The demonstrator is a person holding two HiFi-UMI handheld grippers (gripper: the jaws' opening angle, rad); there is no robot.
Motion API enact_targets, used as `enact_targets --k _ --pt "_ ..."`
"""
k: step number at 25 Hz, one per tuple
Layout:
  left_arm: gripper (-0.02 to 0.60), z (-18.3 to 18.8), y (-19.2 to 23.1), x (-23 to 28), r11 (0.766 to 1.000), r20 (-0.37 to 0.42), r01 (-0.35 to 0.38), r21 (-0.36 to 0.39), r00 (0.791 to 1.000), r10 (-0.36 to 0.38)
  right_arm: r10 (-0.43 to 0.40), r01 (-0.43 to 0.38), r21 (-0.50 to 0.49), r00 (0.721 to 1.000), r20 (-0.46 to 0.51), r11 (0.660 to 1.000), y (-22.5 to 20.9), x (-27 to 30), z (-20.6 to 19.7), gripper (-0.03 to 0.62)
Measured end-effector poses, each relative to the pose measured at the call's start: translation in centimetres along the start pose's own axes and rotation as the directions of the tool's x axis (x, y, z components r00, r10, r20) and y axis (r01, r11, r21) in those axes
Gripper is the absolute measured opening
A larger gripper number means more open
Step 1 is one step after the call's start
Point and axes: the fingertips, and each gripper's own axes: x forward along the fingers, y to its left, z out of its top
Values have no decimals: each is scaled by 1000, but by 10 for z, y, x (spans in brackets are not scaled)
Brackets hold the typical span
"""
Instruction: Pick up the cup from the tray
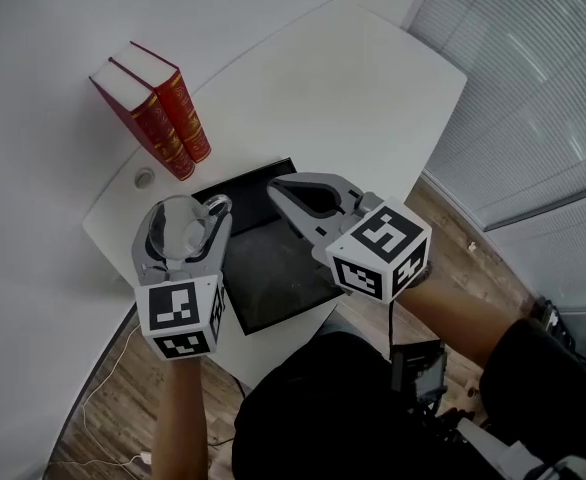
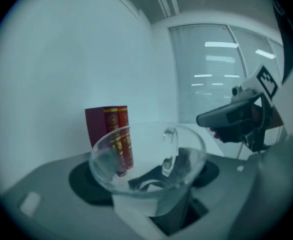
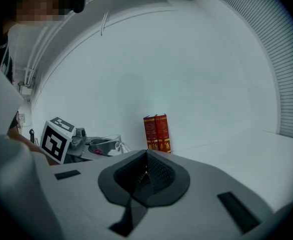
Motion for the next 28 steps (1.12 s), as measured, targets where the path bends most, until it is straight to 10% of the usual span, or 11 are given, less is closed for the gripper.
enact_targets --k 28 --pt "405 10 -4 -118 992 27 -124 -26 992 124 72 -71 -63 997 24 996 30 -5 23 14"
